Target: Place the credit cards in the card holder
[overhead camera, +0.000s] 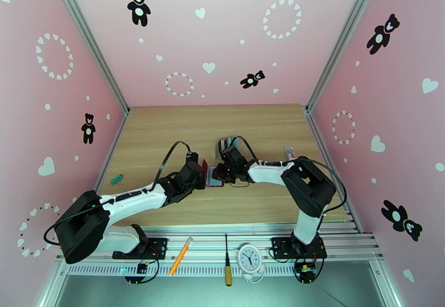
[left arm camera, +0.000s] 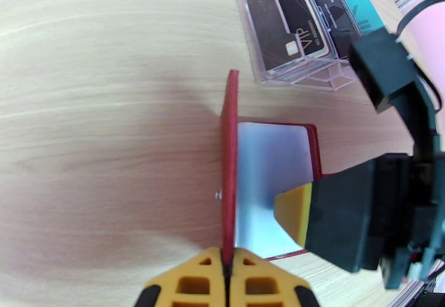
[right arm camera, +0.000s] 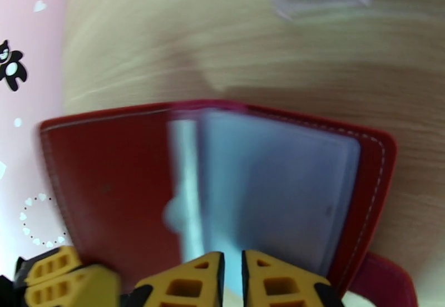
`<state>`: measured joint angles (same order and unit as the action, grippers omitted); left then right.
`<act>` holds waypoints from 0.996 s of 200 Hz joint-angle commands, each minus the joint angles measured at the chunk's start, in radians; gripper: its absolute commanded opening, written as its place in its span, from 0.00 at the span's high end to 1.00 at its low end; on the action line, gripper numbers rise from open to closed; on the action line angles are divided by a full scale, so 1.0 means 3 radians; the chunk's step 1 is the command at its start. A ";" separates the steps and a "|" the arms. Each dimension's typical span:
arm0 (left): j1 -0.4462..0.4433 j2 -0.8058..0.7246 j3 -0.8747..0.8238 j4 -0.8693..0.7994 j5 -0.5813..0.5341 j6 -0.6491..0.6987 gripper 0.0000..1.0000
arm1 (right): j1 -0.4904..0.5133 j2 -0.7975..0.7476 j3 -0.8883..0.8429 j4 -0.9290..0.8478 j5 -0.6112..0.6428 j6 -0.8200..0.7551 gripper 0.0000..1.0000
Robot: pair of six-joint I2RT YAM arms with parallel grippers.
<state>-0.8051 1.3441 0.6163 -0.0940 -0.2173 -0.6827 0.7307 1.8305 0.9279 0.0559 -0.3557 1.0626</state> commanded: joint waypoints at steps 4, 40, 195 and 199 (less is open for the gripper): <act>0.0057 -0.0043 -0.0075 -0.0069 -0.0032 0.0004 0.93 | -0.0035 0.0077 -0.0030 0.0035 -0.0044 -0.0039 0.83; 0.0110 -0.0003 -0.0107 -0.0189 -0.0150 0.0059 0.86 | -0.0079 0.0044 -0.0030 -0.0047 -0.0024 -0.0171 0.81; 0.0178 0.0973 0.0363 -0.0703 -0.0824 0.0476 0.49 | -0.0155 0.0212 0.0142 -0.0212 -0.0100 -0.0366 0.74; 0.0178 0.0980 0.0344 -0.0705 -0.0808 0.0472 0.49 | -0.0155 0.0213 0.0143 -0.0221 -0.0102 -0.0371 0.74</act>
<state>-0.7597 1.5982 0.7177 -0.2539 -0.4465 -0.5537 0.6922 1.8568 0.9577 0.0391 -0.4004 0.9756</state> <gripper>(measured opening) 0.519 0.258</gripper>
